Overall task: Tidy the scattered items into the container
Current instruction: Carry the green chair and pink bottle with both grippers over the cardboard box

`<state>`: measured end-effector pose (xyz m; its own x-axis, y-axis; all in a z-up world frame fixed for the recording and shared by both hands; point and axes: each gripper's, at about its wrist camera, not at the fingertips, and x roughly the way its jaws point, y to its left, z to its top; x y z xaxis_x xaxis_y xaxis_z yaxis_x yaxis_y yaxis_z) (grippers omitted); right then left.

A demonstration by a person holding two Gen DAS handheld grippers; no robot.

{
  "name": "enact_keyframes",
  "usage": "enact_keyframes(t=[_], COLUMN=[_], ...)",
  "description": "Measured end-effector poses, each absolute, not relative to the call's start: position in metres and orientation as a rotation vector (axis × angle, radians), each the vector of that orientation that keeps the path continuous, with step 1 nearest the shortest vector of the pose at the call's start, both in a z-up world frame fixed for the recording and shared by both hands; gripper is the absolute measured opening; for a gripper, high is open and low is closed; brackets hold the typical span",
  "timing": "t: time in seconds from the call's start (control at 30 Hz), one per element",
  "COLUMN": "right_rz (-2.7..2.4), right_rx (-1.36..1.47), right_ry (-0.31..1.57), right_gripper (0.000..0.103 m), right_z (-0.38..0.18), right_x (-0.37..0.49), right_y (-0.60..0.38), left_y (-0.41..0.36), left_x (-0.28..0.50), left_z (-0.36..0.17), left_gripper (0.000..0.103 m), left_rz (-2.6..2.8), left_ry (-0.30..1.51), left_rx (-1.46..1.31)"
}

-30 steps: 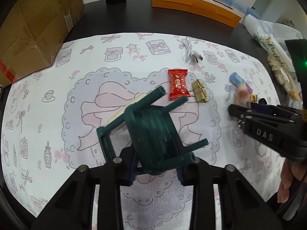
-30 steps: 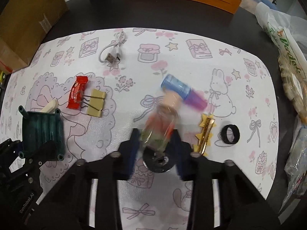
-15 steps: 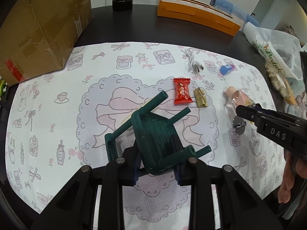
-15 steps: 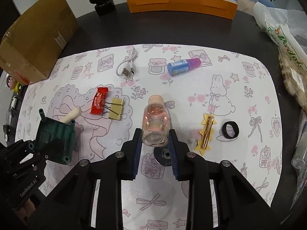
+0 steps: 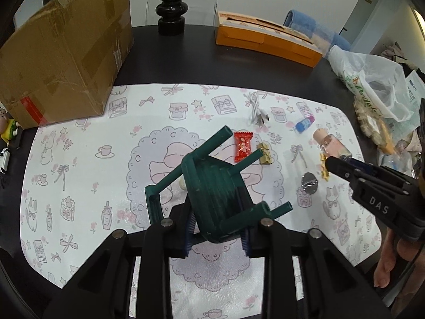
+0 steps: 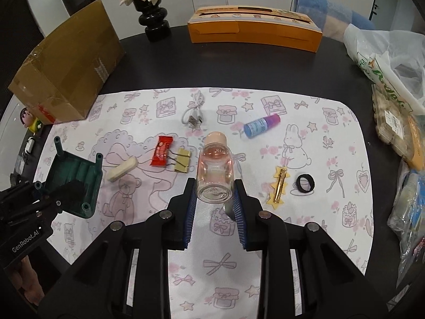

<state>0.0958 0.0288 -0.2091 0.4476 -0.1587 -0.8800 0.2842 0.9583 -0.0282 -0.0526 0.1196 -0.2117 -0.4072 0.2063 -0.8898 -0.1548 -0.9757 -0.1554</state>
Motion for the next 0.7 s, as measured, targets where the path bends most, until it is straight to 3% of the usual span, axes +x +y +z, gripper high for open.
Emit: enact_keyframes(t=[0.7], right_rz=[-0.29], right_rx=[0.089], right_ry=[0.971], right_gripper=[0.028], right_z=[-0.092], right_x=[0.123], right_y=[0.131], left_y=[0.058], left_x=[-0.066], left_z=[-0.111], left_gripper=[0.028], left_rz=[2.493], left_ry=[-0.101], left_rx=[-1.412])
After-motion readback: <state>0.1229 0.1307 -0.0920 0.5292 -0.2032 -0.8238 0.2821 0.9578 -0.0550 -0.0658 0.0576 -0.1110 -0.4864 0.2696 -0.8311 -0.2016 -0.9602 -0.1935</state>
